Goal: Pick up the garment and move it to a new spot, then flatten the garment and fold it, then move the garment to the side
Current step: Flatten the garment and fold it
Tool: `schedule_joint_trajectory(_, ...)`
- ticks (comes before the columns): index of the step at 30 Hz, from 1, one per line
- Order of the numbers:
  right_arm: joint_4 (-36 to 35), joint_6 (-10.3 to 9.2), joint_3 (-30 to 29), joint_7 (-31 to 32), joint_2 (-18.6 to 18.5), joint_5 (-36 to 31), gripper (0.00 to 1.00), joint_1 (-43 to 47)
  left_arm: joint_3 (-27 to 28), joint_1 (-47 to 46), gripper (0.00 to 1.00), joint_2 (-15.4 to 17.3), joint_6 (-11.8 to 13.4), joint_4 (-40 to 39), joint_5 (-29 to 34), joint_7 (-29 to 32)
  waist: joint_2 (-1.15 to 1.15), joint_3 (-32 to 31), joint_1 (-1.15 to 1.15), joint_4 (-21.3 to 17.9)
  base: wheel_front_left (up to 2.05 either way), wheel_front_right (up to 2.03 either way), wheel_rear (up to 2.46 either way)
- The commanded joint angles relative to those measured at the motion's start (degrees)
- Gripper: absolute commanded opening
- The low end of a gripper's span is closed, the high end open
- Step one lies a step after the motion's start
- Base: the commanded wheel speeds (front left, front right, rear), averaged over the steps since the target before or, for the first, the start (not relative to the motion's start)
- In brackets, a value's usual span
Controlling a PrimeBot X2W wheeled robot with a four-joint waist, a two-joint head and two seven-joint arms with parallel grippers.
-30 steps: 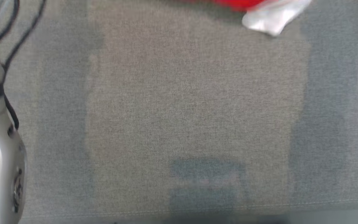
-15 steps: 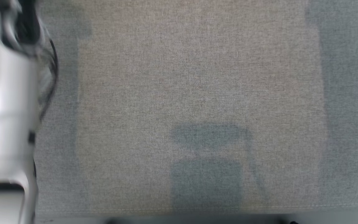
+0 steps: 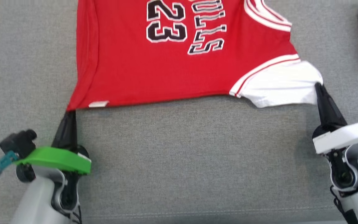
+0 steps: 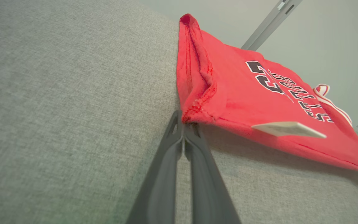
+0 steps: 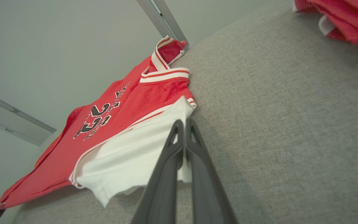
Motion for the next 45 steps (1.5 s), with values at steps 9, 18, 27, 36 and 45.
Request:
schedule_joint_trajectory(9, -1.22, -0.11, 0.3, -1.83, -0.82, -1.57, 0.0, 14.49, 0.1, 22.73, 0.0, -4.29, 4.09, -11.65, -0.49, -0.5, 0.0, -10.86, 0.0, -1.77, 0.0, 0.0, 0.0)
schedule_joint_trajectory(18, 0.35, -0.12, -2.82, -1.55, -1.09, -3.68, 0.0, 22.84, 1.52, 33.94, 0.0, -6.12, 6.11, -19.19, -3.19, -0.32, 0.0, -13.46, 0.0, -1.52, 0.0, 0.0, 0.0)
schedule_joint_trajectory(27, -2.13, -0.12, -4.21, 0.71, -0.53, -4.91, 0.0, 25.79, 0.42, 38.75, 0.0, -6.42, 7.97, -24.59, -5.06, 2.41, 0.0, -13.98, 0.0, -1.71, 0.0, 0.0, 0.0)
schedule_joint_trajectory(36, -4.94, -0.11, -5.28, 5.72, -0.82, -7.49, 0.0, 21.64, -1.54, 35.69, 0.0, -5.15, 10.81, -29.68, -5.07, 8.49, 0.0, -12.14, 0.0, -1.04, 0.0, 0.0, 0.0)
schedule_joint_trajectory(45, -5.76, -0.11, -6.5, 12.34, -1.85, -10.18, 0.0, 14.68, -1.38, 30.38, 0.0, -2.24, 14.96, -35.71, -5.1, 16.1, 0.0, -9.7, 0.0, 0.17, 0.0, 0.0, 0.0)
